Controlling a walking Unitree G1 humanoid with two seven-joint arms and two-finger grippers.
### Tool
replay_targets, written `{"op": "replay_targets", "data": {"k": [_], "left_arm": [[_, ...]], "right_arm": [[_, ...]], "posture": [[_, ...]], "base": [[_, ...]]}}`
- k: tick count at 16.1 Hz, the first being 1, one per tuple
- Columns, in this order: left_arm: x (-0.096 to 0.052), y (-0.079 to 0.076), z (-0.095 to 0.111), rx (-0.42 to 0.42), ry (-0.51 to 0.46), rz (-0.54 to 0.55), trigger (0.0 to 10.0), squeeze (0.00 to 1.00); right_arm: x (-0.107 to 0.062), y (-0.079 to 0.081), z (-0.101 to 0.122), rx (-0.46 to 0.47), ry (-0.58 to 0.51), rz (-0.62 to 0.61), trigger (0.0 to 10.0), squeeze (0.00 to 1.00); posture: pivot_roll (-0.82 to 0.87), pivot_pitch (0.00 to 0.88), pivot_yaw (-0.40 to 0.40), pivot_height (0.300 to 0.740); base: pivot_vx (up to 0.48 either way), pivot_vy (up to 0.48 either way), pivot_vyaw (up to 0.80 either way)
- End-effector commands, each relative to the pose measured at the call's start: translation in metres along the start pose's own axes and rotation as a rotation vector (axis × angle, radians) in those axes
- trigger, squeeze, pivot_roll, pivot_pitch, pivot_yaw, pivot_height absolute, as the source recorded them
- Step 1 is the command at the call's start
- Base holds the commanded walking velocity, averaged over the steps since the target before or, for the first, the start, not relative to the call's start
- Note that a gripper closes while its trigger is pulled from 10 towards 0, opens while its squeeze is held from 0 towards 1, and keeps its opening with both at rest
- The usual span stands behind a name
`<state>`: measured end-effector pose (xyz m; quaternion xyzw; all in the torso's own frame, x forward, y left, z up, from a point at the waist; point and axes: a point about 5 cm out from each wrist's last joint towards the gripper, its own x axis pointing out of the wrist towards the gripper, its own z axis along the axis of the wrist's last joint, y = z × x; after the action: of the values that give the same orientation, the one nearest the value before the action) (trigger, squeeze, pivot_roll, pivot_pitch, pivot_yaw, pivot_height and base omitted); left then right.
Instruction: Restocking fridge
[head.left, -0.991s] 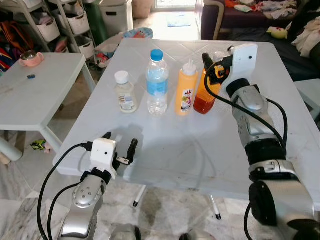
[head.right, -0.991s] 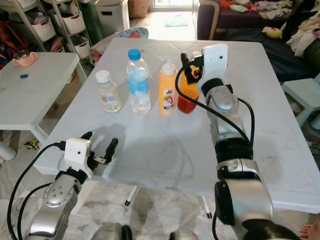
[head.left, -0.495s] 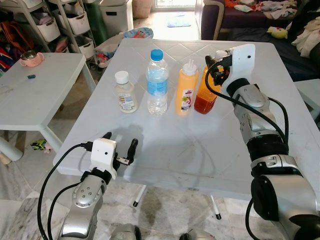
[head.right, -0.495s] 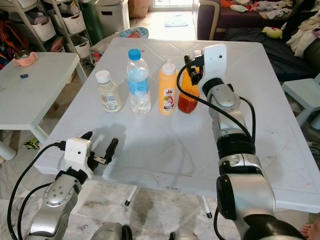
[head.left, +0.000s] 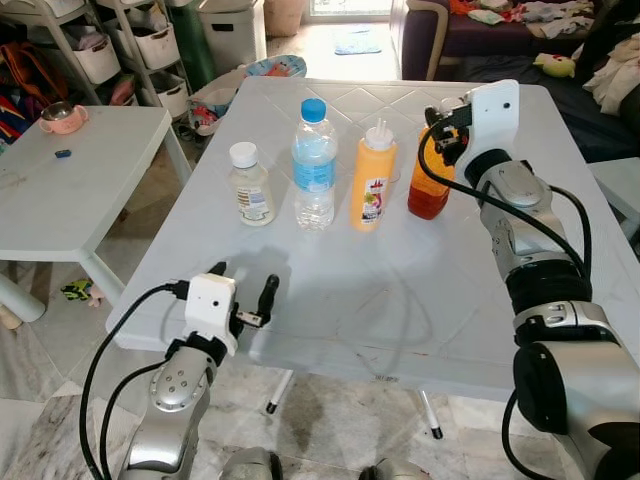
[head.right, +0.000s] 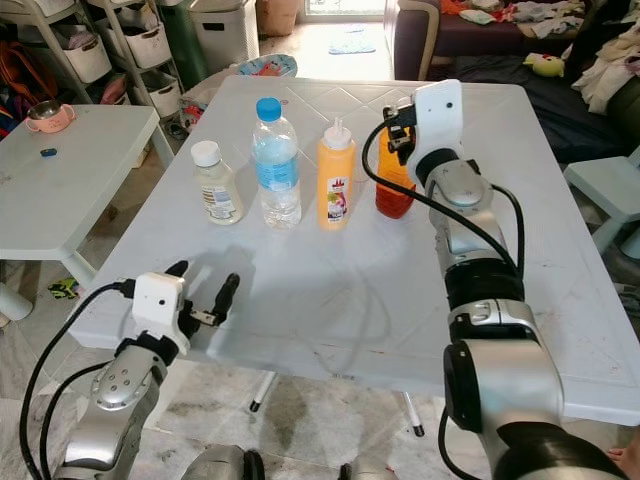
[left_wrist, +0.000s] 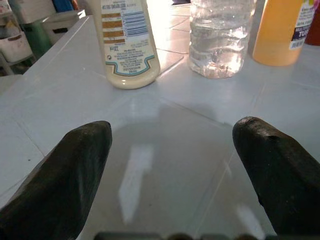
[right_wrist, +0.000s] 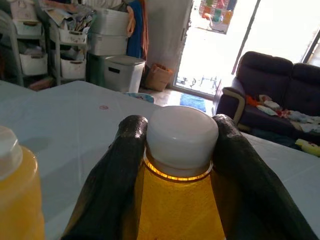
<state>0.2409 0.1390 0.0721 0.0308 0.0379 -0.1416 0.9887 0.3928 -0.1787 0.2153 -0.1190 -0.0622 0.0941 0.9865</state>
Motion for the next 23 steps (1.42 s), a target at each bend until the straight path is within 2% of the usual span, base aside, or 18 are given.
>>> {"op": "replay_targets", "data": {"k": [1, 3, 6, 7, 9, 11, 13, 15, 16, 18, 19, 21, 23], "left_arm": [[0.002, 0.004, -0.003, -0.008, 0.023, 0.018, 10.0, 0.00], [0.003, 0.002, -0.004, -0.020, 0.028, -0.004, 10.0, 0.00], [0.005, 0.004, -0.004, -0.021, 0.029, 0.011, 10.0, 0.00], [0.006, 0.005, -0.005, -0.029, 0.038, 0.012, 10.0, 0.00], [0.007, 0.003, -0.003, -0.041, 0.027, -0.004, 10.0, 0.00], [0.012, 0.000, 0.005, -0.039, -0.004, 0.016, 10.0, 0.00], [0.016, 0.004, 0.020, -0.038, -0.044, 0.041, 10.0, 0.00], [0.018, 0.006, 0.022, -0.061, -0.042, 0.050, 10.0, 0.00], [0.020, 0.004, 0.022, -0.058, -0.038, 0.035, 10.0, 0.00], [0.020, 0.002, 0.021, -0.056, -0.037, 0.027, 10.0, 0.00], [0.021, 0.003, 0.021, -0.056, -0.033, 0.033, 10.0, 0.00], [0.022, 0.002, 0.021, -0.063, -0.029, 0.042, 10.0, 0.00], [0.023, 0.000, 0.021, -0.064, -0.028, 0.038, 10.0, 0.00]], "right_arm": [[-0.005, 0.000, -0.012, -0.039, 0.065, -0.004, 0.0, 0.00], [-0.009, -0.002, -0.007, -0.044, 0.033, -0.051, 0.0, 0.00], [-0.026, 0.008, -0.003, -0.053, 0.012, -0.057, 0.0, 0.00], [-0.045, 0.019, -0.006, -0.056, -0.007, -0.023, 10.0, 0.00], [-0.062, 0.034, -0.011, -0.066, -0.037, 0.014, 10.0, 0.00], [-0.075, 0.048, -0.014, 0.028, -0.078, -0.007, 10.0, 0.00], [-0.082, 0.051, -0.008, 0.068, -0.122, -0.086, 10.0, 0.00], [-0.092, 0.049, -0.022, 0.141, -0.042, -0.191, 10.0, 0.00], [-0.099, 0.049, -0.027, 0.129, -0.031, -0.183, 10.0, 0.00], [-0.103, 0.048, -0.029, 0.122, -0.024, -0.185, 10.0, 0.00], [-0.101, 0.046, -0.024, 0.076, -0.045, -0.195, 10.0, 0.00], [-0.096, 0.045, -0.016, 0.045, -0.076, -0.210, 10.0, 0.00], [-0.092, 0.048, -0.009, 0.080, -0.106, -0.176, 10.0, 0.00]], "posture": [[-0.03, 0.045, 0.061, 0.740], [-0.04, 0.039, 0.062, 0.740], [-0.05, 0.022, 0.064, 0.740], [-0.06, 0.007, 0.075, 0.740], [-0.06, 0.000, 0.069, 0.740], [-0.05, 0.000, 0.046, 0.740], [-0.05, 0.000, 0.048, 0.740], [-0.05, 0.000, 0.057, 0.740], [-0.06, 0.000, 0.059, 0.740], [-0.07, 0.000, 0.055, 0.740], [-0.07, 0.000, 0.053, 0.740], [-0.07, 0.000, 0.051, 0.740], [-0.08, 0.000, 0.049, 0.740]], "base": [[0.000, 0.000, 0.00], [0.000, 0.000, 0.00], [0.000, 0.000, 0.00], [0.000, 0.000, 0.00], [0.000, 0.000, 0.00], [0.000, 0.000, 0.00], [0.000, 0.000, 0.00], [0.000, 0.000, 0.00], [0.000, 0.000, 0.00], [0.000, 0.000, 0.00], [0.000, 0.000, 0.00], [0.000, 0.000, 0.00], [-0.253, 0.000, 0.00]]}}
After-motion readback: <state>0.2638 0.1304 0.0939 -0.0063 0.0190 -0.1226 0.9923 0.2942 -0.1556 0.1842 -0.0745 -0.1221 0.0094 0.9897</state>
